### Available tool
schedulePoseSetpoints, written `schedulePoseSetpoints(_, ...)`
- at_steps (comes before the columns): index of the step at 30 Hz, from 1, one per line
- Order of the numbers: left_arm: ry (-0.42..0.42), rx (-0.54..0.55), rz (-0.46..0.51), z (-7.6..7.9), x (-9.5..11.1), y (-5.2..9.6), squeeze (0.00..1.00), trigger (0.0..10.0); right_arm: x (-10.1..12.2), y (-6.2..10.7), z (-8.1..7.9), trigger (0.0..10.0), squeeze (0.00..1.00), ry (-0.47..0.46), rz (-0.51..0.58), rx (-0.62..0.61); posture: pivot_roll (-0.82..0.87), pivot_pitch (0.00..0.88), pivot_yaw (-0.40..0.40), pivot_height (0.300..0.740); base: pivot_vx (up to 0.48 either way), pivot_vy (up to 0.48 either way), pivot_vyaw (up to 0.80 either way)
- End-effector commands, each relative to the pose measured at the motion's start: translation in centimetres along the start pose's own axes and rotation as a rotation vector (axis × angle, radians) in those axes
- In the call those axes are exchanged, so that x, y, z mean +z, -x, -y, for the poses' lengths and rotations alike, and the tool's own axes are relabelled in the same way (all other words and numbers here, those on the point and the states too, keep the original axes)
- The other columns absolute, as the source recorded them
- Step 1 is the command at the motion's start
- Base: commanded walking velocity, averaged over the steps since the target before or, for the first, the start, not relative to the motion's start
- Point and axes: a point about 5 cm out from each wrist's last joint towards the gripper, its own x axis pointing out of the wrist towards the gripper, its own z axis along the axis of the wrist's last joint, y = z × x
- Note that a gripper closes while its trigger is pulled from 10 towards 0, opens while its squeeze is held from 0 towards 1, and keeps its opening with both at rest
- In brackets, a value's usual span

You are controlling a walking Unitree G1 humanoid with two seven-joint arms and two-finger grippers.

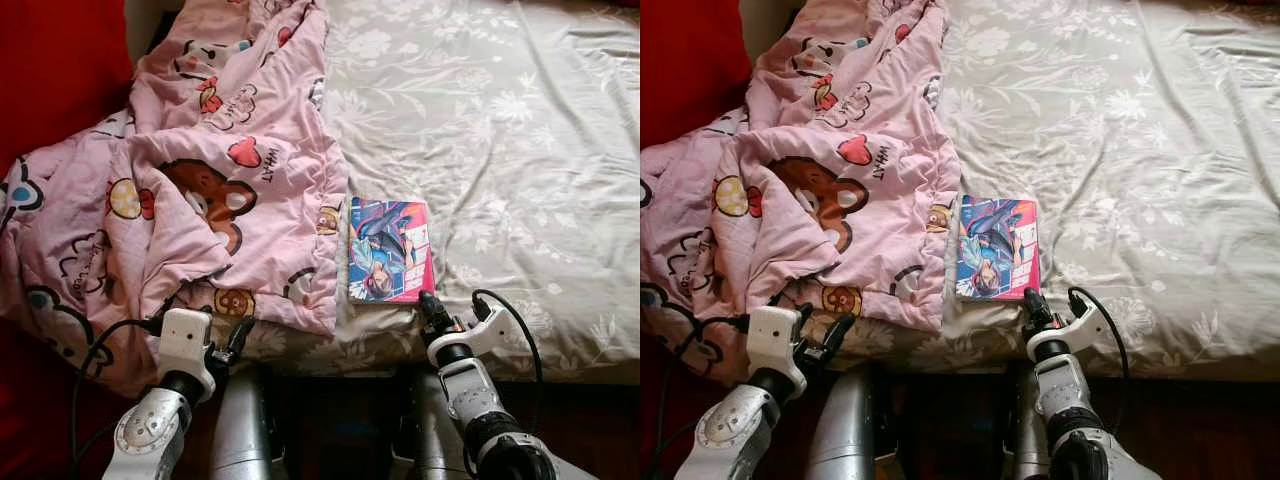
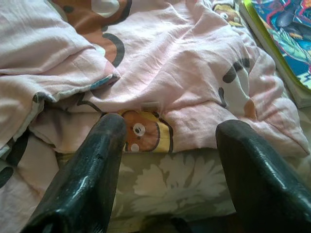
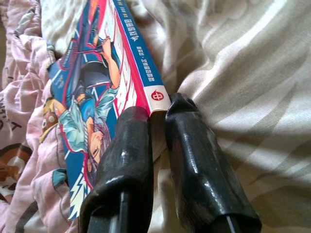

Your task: Clean up the room

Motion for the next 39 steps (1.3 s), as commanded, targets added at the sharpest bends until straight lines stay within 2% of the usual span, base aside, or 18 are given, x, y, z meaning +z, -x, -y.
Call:
schedulePoseSetpoints(1,-0.004,0.012,-0.027,-0.1,-0.9,0.1,0.00,10.0,-0.1,0.1,0.1,0.0,0.00,-0.014,0.020,-0.001,0.11,0.251,0.047,0.576,0.000,0.000,0.00)
schedulePoseSetpoints(6,0.001,0.010,-0.014,0.2,-0.9,-1.0,0.00,10.0,-0.1,1.0,1.2,0.0,0.00,-0.024,0.077,-0.079,0.08,0.214,0.033,0.576,0.000,0.000,0.00)
schedulePoseSetpoints(8,0.005,0.016,-0.005,0.1,-0.9,-1.5,0.00,10.0,-0.4,2.2,2.8,0.0,0.00,-0.021,0.098,-0.178,0.07,0.195,0.025,0.576,0.000,0.000,0.00)
schedulePoseSetpoints(9,0.005,0.016,-0.005,0.1,-0.9,-1.5,0.00,10.0,-0.4,2.2,2.8,0.0,0.00,-0.021,0.098,-0.178,0.07,0.195,0.025,0.576,0.000,0.000,0.00)
schedulePoseSetpoints(14,0.007,0.025,0.006,0.1,-1.1,-1.9,0.00,10.0,-0.7,4.4,5.3,0.0,0.00,-0.035,0.139,-0.325,0.05,0.169,0.012,0.576,0.000,0.000,0.00)
schedulePoseSetpoints(18,0.010,0.031,0.009,0.1,-1.3,-2.3,0.00,10.0,-0.7,4.9,5.7,0.0,0.00,-0.008,0.148,-0.359,0.04,0.151,0.003,0.576,0.000,0.000,0.00)
schedulePoseSetpoints(20,0.015,0.041,0.018,0.1,-1.5,-2.6,0.00,10.0,0.6,4.3,4.5,0.0,0.00,0.127,0.193,-0.295,0.03,0.130,-0.004,0.576,0.000,0.000,0.00)
schedulePoseSetpoints(23,0.019,0.046,0.020,0.1,-1.5,-3.0,0.00,10.0,1.7,3.2,2.7,0.0,0.00,0.249,0.216,-0.199,0.02,0.113,-0.008,0.576,0.000,0.000,0.00)
schedulePoseSetpoints(27,0.023,0.048,0.024,0.2,-1.6,-3.4,0.00,10.0,2.6,2.6,1.2,0.0,0.00,0.346,0.231,-0.128,0.00,0.094,-0.012,0.576,0.000,0.000,0.00)
schedulePoseSetpoints(28,0.026,0.048,0.028,0.2,-1.6,-3.6,0.00,10.0,2.8,2.6,0.6,0.0,0.00,0.419,0.226,-0.091,0.00,0.086,-0.014,0.576,0.000,0.000,0.00)
schedulePoseSetpoints(30,0.029,0.049,0.031,0.3,-1.6,-3.8,0.00,10.0,2.7,2.5,-0.2,0.0,0.00,0.500,0.207,-0.034,-0.01,0.076,-0.016,0.576,0.000,0.000,0.00)
schedulePoseSetpoints(33,0.030,0.050,0.032,0.3,-1.6,-4.0,0.00,10.0,2.5,2.6,-0.5,0.0,0.00,0.542,0.187,-0.004,-0.01,0.072,-0.017,0.576,0.000,0.000,0.00)
schedulePoseSetpoints(34,0.032,0.054,0.031,0.3,-1.7,-4.1,0.00,10.0,2.0,2.8,-0.6,10.0,0.00,0.614,0.142,0.020,-0.02,0.057,-0.017,0.576,0.000,0.000,0.00)
schedulePoseSetpoints(35,0.034,0.055,0.030,0.2,-1.7,-4.2,0.00,10.0,1.8,2.8,-0.6,10.0,0.00,0.643,0.120,0.030,-0.03,0.052,-0.017,0.576,0.000,0.000,0.00)
schedulePoseSetpoints(36,0.038,0.060,0.032,0.1,-1.8,-4.3,0.00,10.0,1.6,3.0,-0.5,10.0,0.00,0.722,0.081,0.029,-0.03,0.047,-0.017,0.576,0.000,0.000,0.00)
schedulePoseSetpoints(39,0.045,0.071,0.031,-0.2,-2.1,-4.3,0.00,10.0,1.7,3.1,-0.8,10.0,0.00,0.764,0.068,0.046,-0.04,0.038,-0.017,0.576,0.000,0.000,0.00)
